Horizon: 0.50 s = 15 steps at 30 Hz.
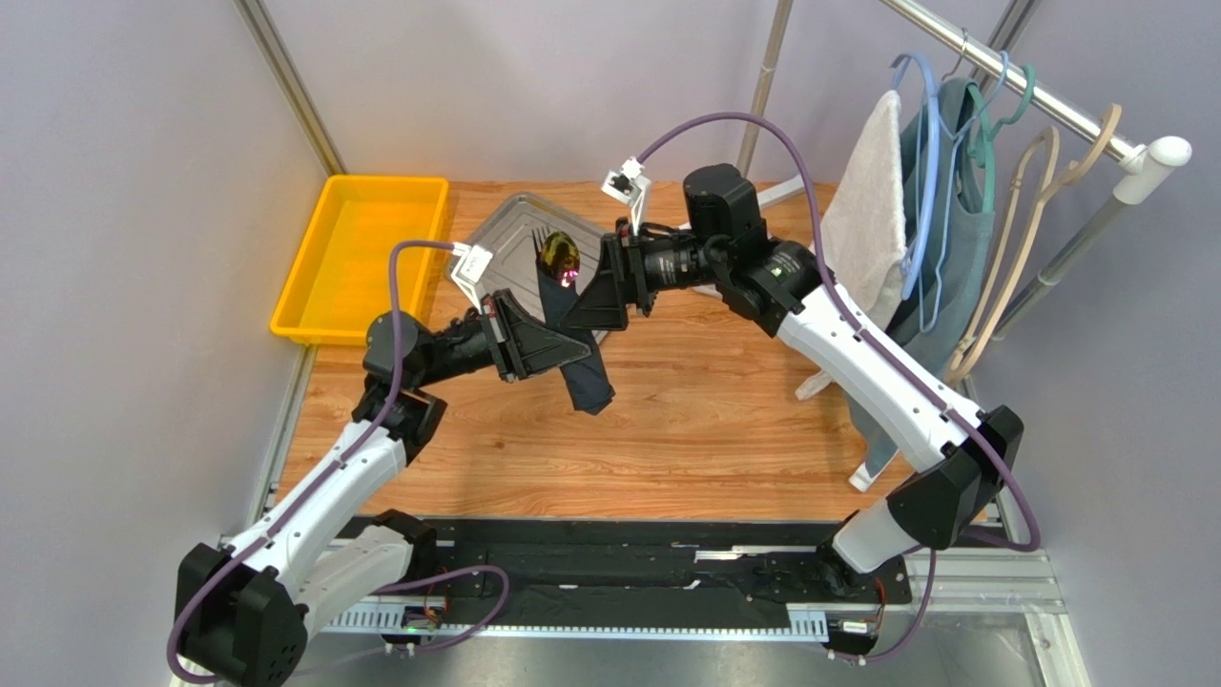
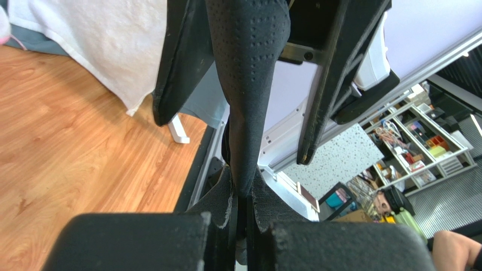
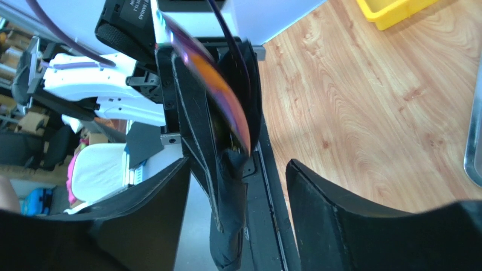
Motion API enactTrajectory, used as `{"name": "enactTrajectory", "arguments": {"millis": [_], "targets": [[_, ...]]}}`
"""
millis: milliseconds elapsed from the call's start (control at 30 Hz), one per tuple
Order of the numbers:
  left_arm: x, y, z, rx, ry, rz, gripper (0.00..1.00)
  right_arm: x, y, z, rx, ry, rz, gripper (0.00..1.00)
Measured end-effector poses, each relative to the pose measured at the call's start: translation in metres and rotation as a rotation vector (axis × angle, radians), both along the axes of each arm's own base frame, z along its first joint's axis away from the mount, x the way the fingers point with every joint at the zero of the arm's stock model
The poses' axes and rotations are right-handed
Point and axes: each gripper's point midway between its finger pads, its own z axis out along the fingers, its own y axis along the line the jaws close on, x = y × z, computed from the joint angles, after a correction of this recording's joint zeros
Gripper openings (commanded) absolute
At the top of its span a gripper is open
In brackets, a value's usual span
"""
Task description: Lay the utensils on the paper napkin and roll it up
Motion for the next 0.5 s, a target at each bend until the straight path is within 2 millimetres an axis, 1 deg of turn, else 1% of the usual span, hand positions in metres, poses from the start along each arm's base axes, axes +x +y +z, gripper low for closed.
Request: {"name": "enactTrajectory", "arguments": {"millis": [67, 133, 200, 267, 400, 500], "targets": [[0.005, 0.003, 0.000, 0.001, 0.001, 0.018, 0.00, -0.001, -0.005, -0.005, -0.015, -0.015, -0.014, 0.80], [0.017, 0.010, 0.001, 0.004, 0.003, 0.058, 0.00, -0.002, -0.014, -0.012, -0.036, -0.025, -0.034, 0.84], [0.029, 0.017, 0.002, 0.008, 0.008, 0.098, 0.00, -0.003, -0.024, -0.019, -0.063, -0.024, -0.055, 0.85], [0.042, 0.025, 0.002, 0.021, 0.021, 0.140, 0.00, 0.001, -0.031, -0.024, -0.082, -0.031, -0.081, 0.86], [0.070, 0.041, -0.004, 0.086, 0.067, 0.218, 0.00, 0.017, -0.046, -0.034, -0.126, -0.032, -0.143, 0.86], [0.097, 0.062, -0.012, 0.163, 0.108, 0.284, 0.00, 0.027, -0.057, -0.041, -0.153, -0.030, -0.179, 0.86]]}}
